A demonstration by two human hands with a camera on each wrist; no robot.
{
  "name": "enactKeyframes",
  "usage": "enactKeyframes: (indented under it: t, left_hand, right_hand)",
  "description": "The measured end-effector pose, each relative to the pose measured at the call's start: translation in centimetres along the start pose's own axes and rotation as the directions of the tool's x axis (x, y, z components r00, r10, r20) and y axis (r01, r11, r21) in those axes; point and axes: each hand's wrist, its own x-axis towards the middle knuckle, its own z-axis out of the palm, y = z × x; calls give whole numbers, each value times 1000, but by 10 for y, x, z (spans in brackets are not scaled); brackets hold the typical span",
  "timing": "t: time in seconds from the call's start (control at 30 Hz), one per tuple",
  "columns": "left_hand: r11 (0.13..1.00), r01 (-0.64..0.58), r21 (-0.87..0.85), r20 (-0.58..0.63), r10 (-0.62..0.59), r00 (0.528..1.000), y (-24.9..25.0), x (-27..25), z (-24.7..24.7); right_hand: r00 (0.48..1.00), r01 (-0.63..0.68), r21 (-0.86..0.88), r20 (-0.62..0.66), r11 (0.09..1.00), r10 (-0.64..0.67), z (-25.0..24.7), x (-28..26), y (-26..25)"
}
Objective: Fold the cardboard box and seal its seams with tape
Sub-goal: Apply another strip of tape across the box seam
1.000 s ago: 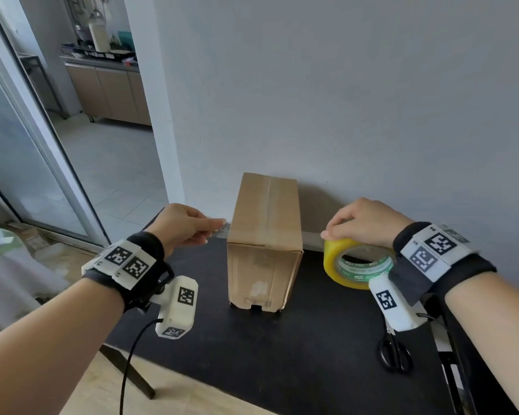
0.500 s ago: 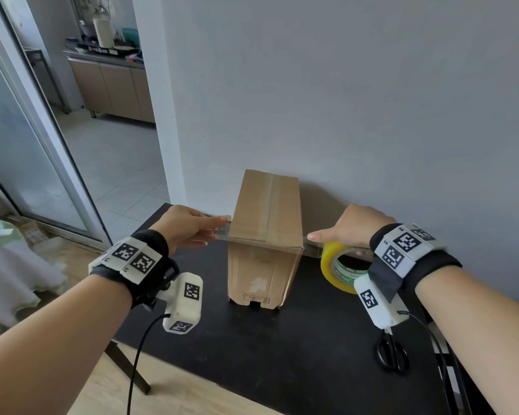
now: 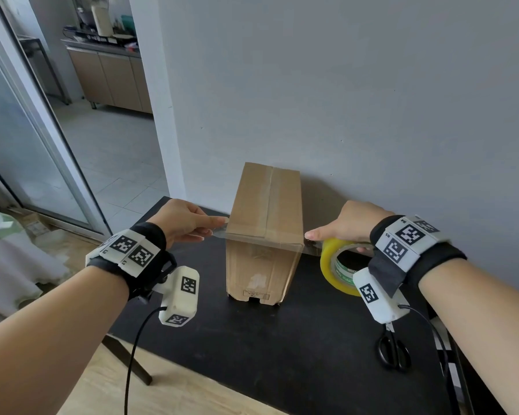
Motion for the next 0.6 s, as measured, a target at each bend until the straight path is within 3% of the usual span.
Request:
enactKeyframes:
  t: [0.43,0.6]
  left_hand:
    - [999,28,45,21,-29,999,-4,6,3]
    - [989,23,148,49,-31,998,-5,7,4]
  right_hand:
    - [1000,16,-80,21,997,-14,3,7,-4]
    - [999,35,-137,42,990,-30,12,14,-6]
